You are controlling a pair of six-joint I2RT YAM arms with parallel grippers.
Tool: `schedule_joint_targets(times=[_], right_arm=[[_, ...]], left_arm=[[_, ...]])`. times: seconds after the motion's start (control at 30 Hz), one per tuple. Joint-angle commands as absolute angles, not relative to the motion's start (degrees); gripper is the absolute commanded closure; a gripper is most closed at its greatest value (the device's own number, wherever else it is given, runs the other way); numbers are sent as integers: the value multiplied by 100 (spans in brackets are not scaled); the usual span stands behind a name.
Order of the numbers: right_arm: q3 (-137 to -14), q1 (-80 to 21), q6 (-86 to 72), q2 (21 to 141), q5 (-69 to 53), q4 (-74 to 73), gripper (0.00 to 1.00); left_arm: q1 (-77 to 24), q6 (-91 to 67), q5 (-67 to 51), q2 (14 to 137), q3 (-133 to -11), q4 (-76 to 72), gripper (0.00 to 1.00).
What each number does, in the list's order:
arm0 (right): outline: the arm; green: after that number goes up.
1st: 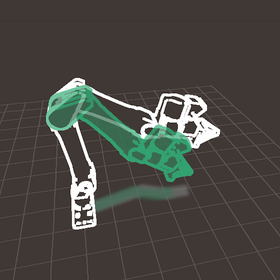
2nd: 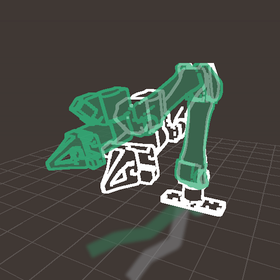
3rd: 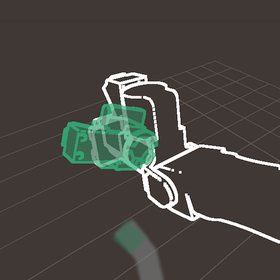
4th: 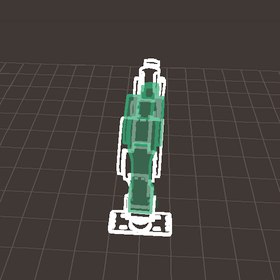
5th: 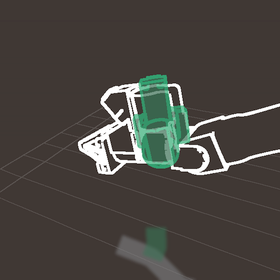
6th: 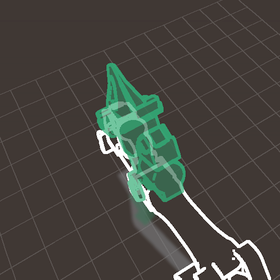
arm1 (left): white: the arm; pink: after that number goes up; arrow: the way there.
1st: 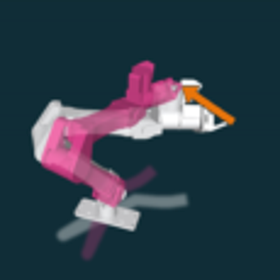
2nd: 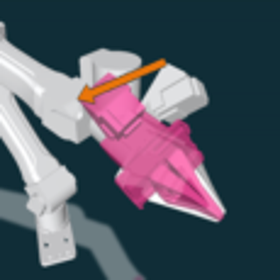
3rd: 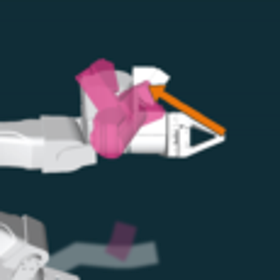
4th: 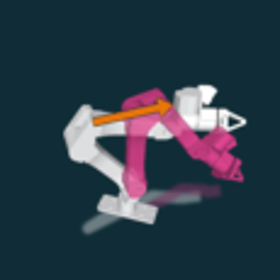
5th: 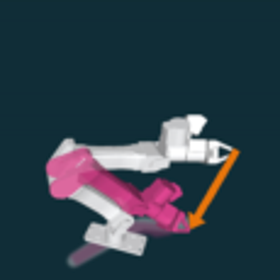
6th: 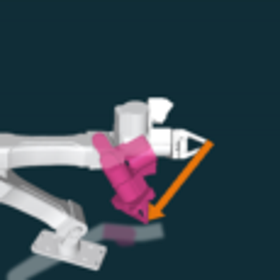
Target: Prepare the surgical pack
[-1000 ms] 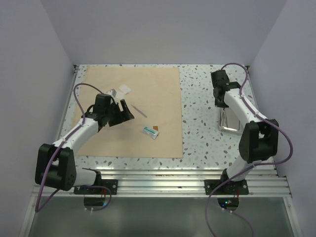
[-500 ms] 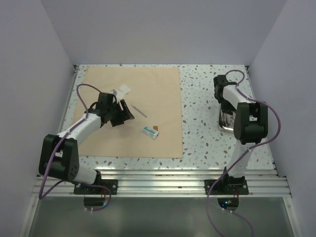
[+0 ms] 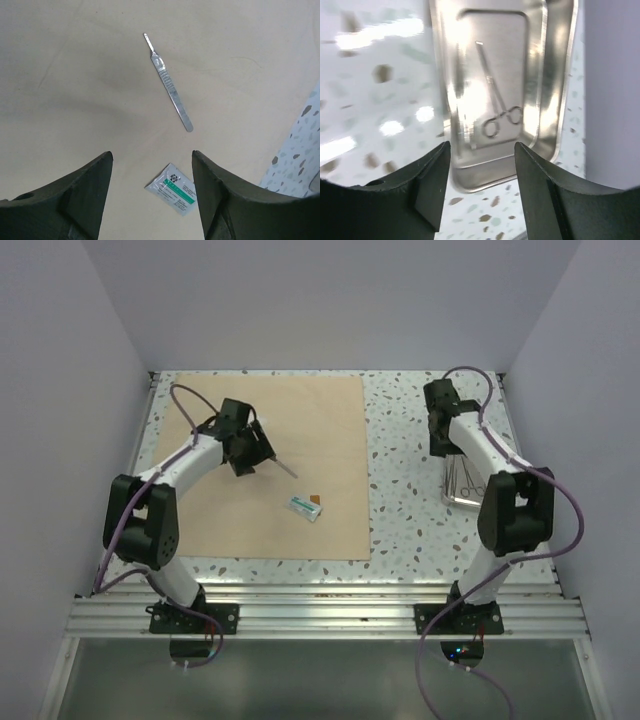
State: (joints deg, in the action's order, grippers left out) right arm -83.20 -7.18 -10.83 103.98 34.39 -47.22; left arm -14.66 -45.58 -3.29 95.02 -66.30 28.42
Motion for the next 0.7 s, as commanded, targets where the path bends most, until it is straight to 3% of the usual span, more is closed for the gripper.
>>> schedule_joint_targets(times=[0.0,0.23,0.47,0.67], right_arm=[[-8053,-1316,-1327,9388,2132,-4502,42],[-7225,-2012,-1477,8587,1354,-4026,42],[-6698,-2100,-1450,8025,846,-3718,42],[-6636,-2162,-1468,7919,633,-3542,42]], left_arm=[[-1740,-4886,508,10026,-7390,3557,32],[-2249,-5386,1458,11231,-8989,4526,32],[-2355,-5932,1915,11988,-9764,5000,35],[-2355,-6029,2188,12401,-10309,5185,45]])
